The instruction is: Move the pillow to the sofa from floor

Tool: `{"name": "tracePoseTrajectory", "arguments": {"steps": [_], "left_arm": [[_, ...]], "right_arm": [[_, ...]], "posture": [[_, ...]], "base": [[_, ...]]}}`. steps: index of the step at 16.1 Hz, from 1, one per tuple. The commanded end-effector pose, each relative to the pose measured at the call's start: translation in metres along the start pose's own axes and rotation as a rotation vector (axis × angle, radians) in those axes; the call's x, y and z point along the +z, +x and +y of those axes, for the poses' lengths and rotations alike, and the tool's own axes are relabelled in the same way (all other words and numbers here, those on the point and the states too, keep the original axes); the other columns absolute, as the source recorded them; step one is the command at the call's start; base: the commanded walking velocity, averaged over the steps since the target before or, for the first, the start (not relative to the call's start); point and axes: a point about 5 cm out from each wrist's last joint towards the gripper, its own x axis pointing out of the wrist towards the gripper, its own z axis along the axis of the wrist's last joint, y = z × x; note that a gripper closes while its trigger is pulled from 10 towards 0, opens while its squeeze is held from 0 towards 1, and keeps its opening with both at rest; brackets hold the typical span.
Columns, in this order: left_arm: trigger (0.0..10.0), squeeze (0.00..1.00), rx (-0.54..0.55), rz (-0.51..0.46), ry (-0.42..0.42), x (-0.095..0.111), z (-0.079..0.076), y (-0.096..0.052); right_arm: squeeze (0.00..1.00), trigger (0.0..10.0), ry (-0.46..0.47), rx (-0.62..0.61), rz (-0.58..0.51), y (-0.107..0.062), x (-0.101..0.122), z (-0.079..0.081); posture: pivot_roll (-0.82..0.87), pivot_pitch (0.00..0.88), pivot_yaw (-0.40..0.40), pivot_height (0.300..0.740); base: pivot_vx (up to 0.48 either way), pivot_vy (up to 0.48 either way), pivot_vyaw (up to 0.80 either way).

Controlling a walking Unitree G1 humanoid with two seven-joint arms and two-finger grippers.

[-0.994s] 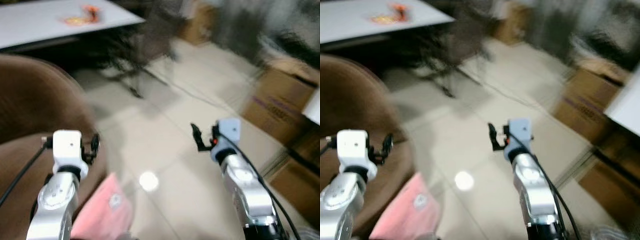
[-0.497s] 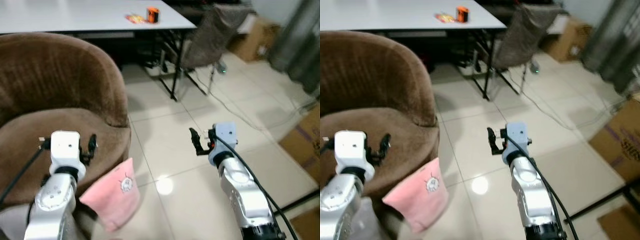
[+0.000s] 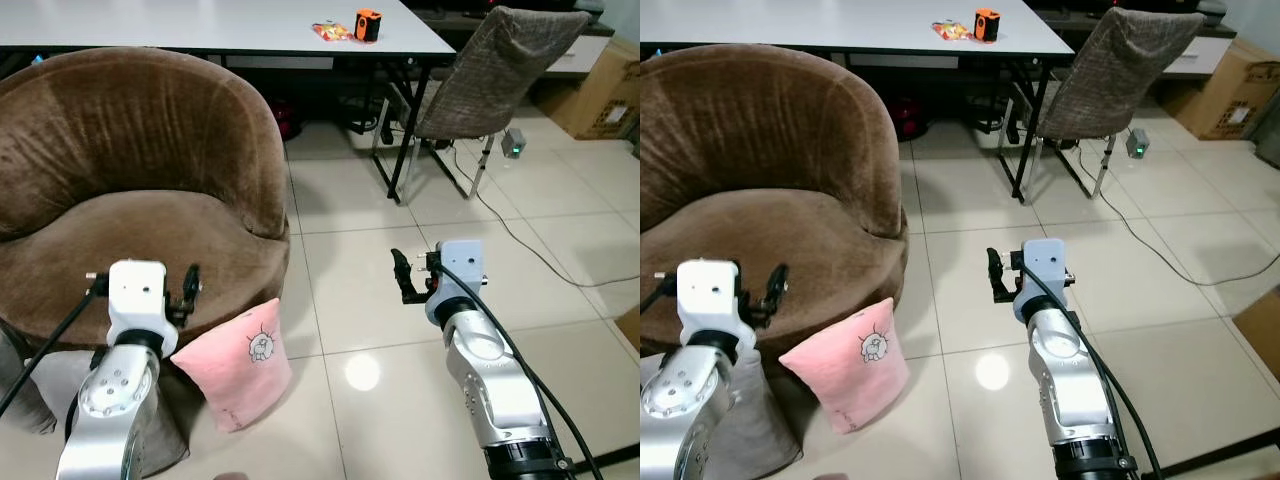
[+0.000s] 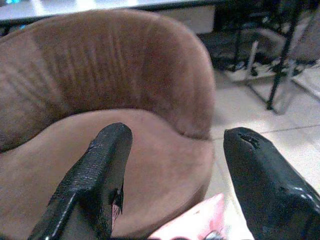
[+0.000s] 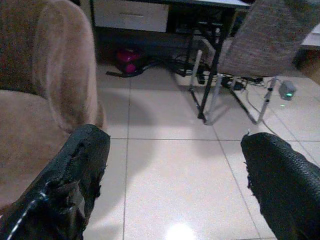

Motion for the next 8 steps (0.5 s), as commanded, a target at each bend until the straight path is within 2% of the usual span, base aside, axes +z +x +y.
{"name": "tracePoseTrajectory", "arguments": {"steps": [1, 4, 6, 8], "left_arm": [[10.0, 0.0, -0.025, 0.003, -0.012, -0.0006, -0.0033, 0.0019], [10.0, 0.0, -0.037, 0.01, -0.018, -0.0008, -0.0061, 0.003], [10.0, 0.0, -0.04, 0.014, -0.019, -0.0022, -0.0065, 0.0024], [10.0, 0.0, -0.038, 0.015, -0.017, -0.002, -0.0044, 0.0022]], "right_arm": [[1.0, 10.0, -0.007, -0.01, -0.005, -0.0015, 0.0009, -0.0041], [1.0, 10.0, -0.052, -0.014, -0.018, -0.0009, 0.0023, -0.0045], [1.0, 10.0, -0.049, -0.018, -0.021, 0.0005, 0.0029, -0.0042], [1.0, 10.0, -0.061, 0.001, -0.021, 0.0021, 0.0041, -0.0021]], "posture": [[-0.06, 0.0, -0.049, 0.74], [-0.06, 0.0, -0.044, 0.74], [-0.06, 0.0, -0.045, 0.74], [-0.06, 0.0, -0.046, 0.74]], "base": [[0.296, 0.0, 0.0], [0.301, 0.0, 0.8], [0.302, 0.0, 0.8], [0.3, 0.0, 0.21]]}}
